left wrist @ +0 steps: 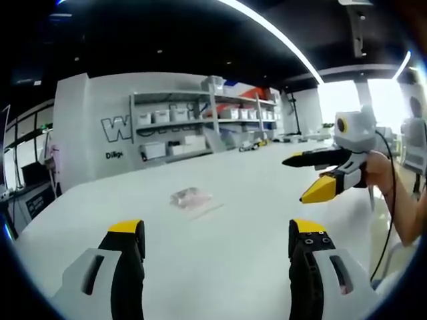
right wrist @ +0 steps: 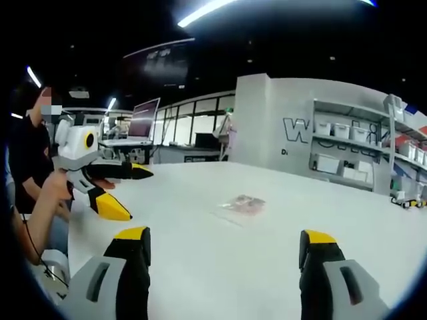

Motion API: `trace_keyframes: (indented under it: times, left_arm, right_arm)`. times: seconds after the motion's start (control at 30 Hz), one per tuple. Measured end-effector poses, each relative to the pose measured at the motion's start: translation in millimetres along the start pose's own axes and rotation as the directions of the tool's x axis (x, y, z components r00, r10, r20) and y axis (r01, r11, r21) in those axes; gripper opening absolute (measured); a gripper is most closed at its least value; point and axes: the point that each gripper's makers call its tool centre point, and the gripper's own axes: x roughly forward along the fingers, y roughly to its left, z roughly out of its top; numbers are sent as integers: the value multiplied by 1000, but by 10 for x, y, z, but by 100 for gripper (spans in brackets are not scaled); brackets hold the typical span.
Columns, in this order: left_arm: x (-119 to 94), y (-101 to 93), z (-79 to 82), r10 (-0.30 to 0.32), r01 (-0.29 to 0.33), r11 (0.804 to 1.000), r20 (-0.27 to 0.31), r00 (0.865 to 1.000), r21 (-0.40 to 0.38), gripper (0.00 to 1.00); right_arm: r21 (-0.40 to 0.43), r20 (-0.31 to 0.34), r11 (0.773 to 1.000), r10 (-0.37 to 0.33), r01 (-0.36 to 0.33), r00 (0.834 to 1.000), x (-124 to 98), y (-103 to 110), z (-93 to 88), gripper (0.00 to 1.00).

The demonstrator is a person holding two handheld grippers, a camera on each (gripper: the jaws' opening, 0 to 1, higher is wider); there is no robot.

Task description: Open the resealable bag by pulling the two sides of the seal apart until the entire bag opening is separated and visibly accessible.

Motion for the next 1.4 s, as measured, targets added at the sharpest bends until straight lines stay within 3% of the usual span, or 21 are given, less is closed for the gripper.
trace_keyframes:
  times: [1.4]
  left_arm:
    - [8, -13, 4, 1, -1, 1000, -1, 1000, -1, 88]
  right_arm:
    - [-8, -3, 1000, 4, -4, 1000, 40, 9, 16, 90]
